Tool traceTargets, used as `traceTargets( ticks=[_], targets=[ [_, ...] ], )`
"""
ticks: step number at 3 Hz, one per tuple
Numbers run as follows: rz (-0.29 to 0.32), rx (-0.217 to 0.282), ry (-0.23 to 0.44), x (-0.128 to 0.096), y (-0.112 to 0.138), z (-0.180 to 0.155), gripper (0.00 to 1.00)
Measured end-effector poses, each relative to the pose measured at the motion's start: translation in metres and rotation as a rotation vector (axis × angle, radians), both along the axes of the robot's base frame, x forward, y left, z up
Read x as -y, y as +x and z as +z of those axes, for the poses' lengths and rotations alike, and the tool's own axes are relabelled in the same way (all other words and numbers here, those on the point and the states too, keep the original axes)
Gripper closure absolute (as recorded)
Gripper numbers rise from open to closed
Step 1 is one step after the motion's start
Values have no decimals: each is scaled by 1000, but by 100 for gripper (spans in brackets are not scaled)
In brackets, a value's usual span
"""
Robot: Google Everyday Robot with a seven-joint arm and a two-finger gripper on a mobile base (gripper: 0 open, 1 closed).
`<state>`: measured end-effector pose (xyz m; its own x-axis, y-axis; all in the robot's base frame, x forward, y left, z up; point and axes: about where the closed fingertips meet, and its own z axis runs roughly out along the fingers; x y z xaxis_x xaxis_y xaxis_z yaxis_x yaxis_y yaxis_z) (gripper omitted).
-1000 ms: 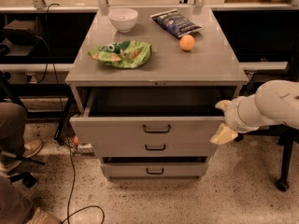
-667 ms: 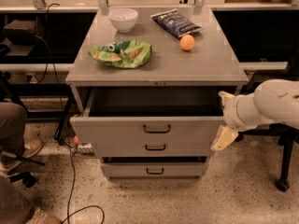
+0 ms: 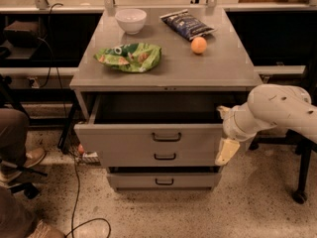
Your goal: Open top drawer
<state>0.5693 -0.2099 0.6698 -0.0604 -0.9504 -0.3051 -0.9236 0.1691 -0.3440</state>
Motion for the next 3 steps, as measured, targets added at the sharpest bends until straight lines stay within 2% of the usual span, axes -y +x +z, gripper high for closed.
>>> traceTargets(
  ticks=[1,2,3],
  targets=[
    [25,-35,-7,-7,2,-14,0],
    [35,-62,-12,-11,2,-22,19],
    [30,-54,-21,-10,0,-14,42]
  ],
)
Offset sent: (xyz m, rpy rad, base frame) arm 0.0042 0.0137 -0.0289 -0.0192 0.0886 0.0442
